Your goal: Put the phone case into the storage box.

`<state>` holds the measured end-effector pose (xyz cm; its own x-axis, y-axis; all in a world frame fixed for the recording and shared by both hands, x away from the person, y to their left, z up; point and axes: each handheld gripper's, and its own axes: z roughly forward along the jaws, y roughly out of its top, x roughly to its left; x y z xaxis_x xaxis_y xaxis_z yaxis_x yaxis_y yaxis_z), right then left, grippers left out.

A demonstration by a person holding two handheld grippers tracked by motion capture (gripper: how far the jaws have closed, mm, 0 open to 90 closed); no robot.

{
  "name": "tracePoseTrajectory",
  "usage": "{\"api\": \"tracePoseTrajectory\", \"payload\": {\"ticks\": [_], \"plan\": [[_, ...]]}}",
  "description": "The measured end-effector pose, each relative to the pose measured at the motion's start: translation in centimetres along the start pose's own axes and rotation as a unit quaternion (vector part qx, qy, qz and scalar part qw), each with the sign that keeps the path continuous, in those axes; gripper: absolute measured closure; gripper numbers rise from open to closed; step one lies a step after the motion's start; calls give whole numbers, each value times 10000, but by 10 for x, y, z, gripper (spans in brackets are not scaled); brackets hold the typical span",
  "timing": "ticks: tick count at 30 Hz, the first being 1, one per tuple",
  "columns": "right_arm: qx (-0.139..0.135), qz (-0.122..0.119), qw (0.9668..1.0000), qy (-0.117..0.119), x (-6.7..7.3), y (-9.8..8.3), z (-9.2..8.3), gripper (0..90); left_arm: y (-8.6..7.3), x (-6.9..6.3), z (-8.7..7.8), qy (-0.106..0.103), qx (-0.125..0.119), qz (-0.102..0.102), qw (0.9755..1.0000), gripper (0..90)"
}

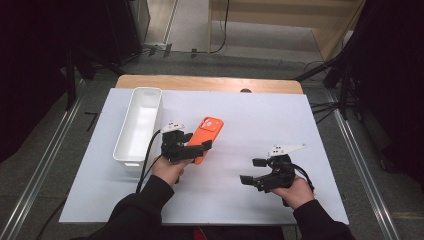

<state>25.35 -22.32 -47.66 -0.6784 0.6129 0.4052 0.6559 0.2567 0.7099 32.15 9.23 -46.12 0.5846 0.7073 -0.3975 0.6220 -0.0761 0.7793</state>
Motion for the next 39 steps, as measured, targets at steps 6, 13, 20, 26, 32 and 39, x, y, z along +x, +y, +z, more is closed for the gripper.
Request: {"api": "tracePoseTrajectory", "payload": {"ticks": [6,13,20,26,32,39], "plan": [[-25,-27,10000,20,-1,6,4,58,-9,0,0,92,-183,-150,9997,159],[-80,-1,10000,9,-1,12,7,58,-14,-1,1,172,-333,-204,9991,159],[-257,153,9995,-76,0,17,5,58,-9,-1,7,162,-480,-102,9987,159],[-379,288,9988,-144,2,23,6,58,-6,0,9,196,-606,-126,9979,159],[-435,389,9979,-264,1,29,12,58,-5,2,11,235,-671,-126,9974,159],[-427,382,9974,-425,3,41,16,58,-3,2,13,228,-700,-166,9971,159]]}}
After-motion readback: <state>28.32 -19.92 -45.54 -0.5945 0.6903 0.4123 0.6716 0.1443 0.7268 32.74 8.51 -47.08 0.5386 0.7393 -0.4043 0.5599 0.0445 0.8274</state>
